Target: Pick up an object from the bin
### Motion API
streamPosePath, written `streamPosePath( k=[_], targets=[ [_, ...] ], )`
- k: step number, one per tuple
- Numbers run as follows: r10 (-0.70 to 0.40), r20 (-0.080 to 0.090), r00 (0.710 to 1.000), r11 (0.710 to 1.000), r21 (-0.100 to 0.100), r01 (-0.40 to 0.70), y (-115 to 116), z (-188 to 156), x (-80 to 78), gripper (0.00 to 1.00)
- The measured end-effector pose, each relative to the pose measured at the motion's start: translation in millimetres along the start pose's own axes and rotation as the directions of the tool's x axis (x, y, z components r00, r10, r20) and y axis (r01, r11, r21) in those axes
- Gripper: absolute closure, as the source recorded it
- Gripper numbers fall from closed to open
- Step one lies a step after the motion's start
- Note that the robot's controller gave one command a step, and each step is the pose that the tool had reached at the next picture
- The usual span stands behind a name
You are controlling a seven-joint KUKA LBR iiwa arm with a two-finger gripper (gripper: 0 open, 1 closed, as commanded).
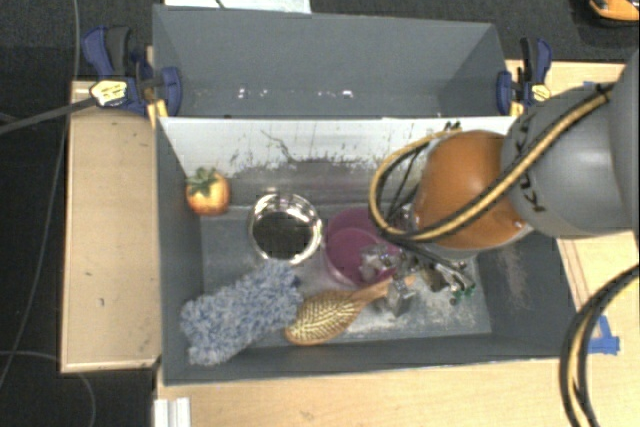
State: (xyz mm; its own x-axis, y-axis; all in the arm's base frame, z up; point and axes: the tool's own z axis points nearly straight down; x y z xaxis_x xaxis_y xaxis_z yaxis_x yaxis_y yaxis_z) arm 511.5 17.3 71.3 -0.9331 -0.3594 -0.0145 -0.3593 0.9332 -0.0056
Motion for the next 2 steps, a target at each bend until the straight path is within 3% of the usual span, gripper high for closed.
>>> streamPosePath(
  k=[1,2],
  targets=[
    [0.019,0.006,1.000,1.000,0.001,-0.019,6,-93,-4.1,1.00],
    [0.034,-0.006,0.999,0.999,-0.002,-0.034,4,-155,12.2,1.00]
  ],
)
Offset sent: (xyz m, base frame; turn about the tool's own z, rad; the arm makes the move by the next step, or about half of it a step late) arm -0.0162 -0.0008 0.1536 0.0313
